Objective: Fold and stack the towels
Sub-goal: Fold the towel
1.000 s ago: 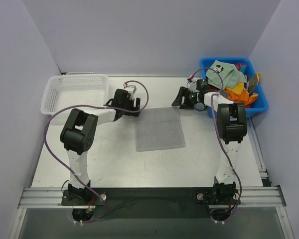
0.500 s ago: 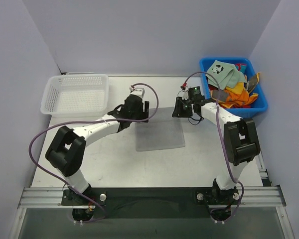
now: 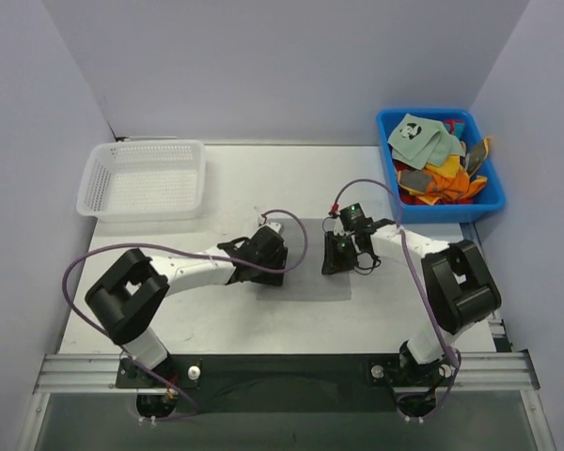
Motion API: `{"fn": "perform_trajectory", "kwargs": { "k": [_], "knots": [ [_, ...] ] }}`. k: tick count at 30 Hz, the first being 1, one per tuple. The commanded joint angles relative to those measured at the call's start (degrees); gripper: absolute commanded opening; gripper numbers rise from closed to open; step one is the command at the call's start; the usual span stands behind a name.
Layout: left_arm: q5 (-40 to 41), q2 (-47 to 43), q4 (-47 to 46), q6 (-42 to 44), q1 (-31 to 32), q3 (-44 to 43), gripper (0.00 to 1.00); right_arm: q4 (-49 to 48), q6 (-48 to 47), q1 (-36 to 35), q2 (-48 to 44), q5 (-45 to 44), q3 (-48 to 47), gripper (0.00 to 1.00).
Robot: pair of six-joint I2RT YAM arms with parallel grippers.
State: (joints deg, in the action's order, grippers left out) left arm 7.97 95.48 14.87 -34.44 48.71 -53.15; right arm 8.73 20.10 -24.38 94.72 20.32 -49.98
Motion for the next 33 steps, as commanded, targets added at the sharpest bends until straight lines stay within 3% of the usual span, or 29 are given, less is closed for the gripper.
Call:
{"fn": "perform_trajectory", "kwargs": {
  "k": [1, 5, 6, 10, 13, 19, 27, 33],
  "knots": [
    [-5.5, -4.1, 6.5, -5.6, 2.4, 5.4, 0.66, 10.2, 1.0, -3.0, -4.1, 2.3, 4.9, 0.24],
    [-5.3, -10.7, 7.8, -5.5, 4.3, 7.4, 0.71, 10.3, -2.1, -5.3, -10.2, 3.6, 7.4, 0.32],
    [-4.6, -13.7, 7.8, -4.8, 4.2, 7.4, 0.74, 10.4, -3.8, -5.2, -12.8, 3.4, 6.6, 0.39],
    [1.6, -18.1, 7.3, 5.6, 2.2, 4.1, 0.84, 11.1, -12.3, -2.9, -16.1, -0.4, 1.4, 0.51],
    [2.4, -17.5, 3.6, 14.0, -2.9, 3.1, 0.89, 10.6, -18.1, 2.3, -14.7, -0.6, -2.7, 0.54],
    [-3.4, -11.5, -6.7, 29.7, -10.7, -1.3, 0.89, 10.2, -31.7, 5.9, -7.5, -4.9, -11.1, 0.54],
    [-11.7, 2.5, -4.6, 40.5, -14.1, -13.9, 0.89, 10.6, -42.3, 9.2, 2.0, -0.1, -17.2, 0.54],
    [-16.1, 8.1, -2.8, 43.1, -15.9, -17.3, 0.86, 13.0, -47.8, 9.4, 6.9, 2.7, -18.8, 0.53]
  ]
}}
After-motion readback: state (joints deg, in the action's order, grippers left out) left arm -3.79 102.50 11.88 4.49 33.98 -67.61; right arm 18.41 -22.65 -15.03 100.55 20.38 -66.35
